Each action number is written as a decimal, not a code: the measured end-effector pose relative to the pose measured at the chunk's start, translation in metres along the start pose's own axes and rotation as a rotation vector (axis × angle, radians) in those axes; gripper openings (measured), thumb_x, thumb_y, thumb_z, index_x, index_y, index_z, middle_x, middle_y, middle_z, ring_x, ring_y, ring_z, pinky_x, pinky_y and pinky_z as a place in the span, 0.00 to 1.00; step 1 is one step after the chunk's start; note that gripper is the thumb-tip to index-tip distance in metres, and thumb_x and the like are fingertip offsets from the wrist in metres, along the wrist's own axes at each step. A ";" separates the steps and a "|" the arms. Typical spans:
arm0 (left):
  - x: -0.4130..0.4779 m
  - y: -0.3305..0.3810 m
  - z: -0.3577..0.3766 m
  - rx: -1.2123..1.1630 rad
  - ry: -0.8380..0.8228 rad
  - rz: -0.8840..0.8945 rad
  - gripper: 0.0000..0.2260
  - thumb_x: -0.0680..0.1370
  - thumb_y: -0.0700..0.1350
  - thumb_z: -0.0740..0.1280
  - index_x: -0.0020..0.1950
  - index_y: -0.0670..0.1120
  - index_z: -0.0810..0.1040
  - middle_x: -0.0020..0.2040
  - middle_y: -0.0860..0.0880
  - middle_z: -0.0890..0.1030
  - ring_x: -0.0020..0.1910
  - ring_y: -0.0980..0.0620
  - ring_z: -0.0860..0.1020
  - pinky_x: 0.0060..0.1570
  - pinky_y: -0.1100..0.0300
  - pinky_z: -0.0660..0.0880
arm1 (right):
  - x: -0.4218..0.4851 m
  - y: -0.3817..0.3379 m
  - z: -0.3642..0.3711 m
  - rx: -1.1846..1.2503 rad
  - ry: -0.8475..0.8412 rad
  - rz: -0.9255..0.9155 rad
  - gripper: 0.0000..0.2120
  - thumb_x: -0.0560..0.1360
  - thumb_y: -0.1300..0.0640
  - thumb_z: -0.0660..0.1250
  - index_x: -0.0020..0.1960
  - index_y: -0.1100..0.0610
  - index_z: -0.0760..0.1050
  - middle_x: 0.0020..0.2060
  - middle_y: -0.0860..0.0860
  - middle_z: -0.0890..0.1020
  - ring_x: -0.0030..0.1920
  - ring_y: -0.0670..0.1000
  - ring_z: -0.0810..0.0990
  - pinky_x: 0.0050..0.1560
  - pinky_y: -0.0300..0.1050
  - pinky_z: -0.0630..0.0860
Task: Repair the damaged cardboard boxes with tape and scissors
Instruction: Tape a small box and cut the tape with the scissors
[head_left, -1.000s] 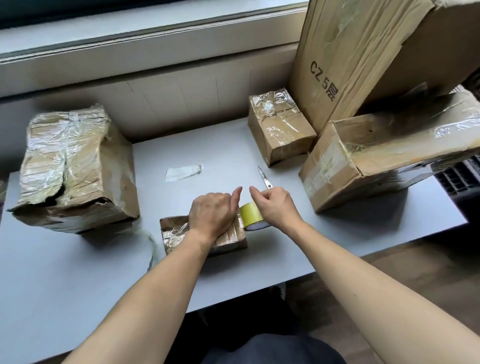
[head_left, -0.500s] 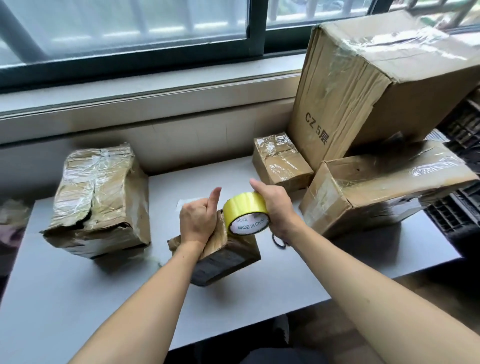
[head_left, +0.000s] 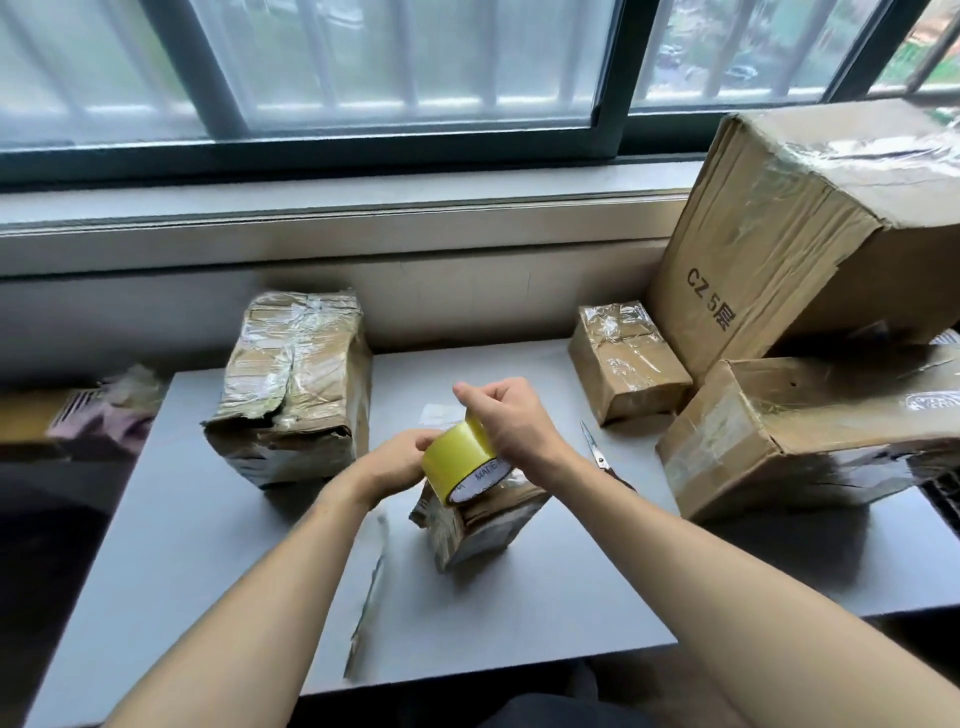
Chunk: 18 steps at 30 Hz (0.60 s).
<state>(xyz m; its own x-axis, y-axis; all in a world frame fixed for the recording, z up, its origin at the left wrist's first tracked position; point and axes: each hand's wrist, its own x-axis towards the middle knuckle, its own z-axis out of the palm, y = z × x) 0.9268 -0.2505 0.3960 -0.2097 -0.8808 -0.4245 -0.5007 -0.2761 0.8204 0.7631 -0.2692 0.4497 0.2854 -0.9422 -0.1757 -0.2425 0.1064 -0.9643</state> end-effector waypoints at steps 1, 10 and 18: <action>-0.004 0.000 -0.007 0.100 -0.035 -0.026 0.14 0.78 0.36 0.64 0.43 0.53 0.83 0.37 0.59 0.82 0.40 0.61 0.77 0.41 0.68 0.72 | -0.001 0.002 0.006 -0.001 -0.024 -0.011 0.24 0.77 0.49 0.66 0.28 0.51 0.59 0.26 0.49 0.58 0.28 0.48 0.56 0.32 0.47 0.54; -0.038 -0.018 -0.013 -0.172 -0.242 0.009 0.19 0.79 0.29 0.62 0.40 0.50 0.83 0.33 0.58 0.80 0.33 0.63 0.76 0.35 0.69 0.71 | -0.009 0.018 0.030 0.035 -0.195 -0.012 0.28 0.81 0.55 0.66 0.27 0.50 0.56 0.24 0.45 0.57 0.27 0.47 0.53 0.28 0.42 0.50; -0.042 -0.025 -0.006 -0.263 -0.198 0.010 0.15 0.81 0.33 0.62 0.42 0.49 0.82 0.35 0.56 0.81 0.34 0.61 0.77 0.39 0.67 0.73 | -0.011 -0.004 0.027 -0.277 -0.233 -0.071 0.28 0.80 0.56 0.64 0.25 0.51 0.56 0.23 0.48 0.57 0.25 0.47 0.54 0.26 0.43 0.52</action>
<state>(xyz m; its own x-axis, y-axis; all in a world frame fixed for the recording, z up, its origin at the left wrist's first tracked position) 0.9532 -0.2088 0.3957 -0.3852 -0.7994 -0.4612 -0.2691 -0.3808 0.8847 0.7861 -0.2506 0.4502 0.5066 -0.8428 -0.1815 -0.4471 -0.0768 -0.8912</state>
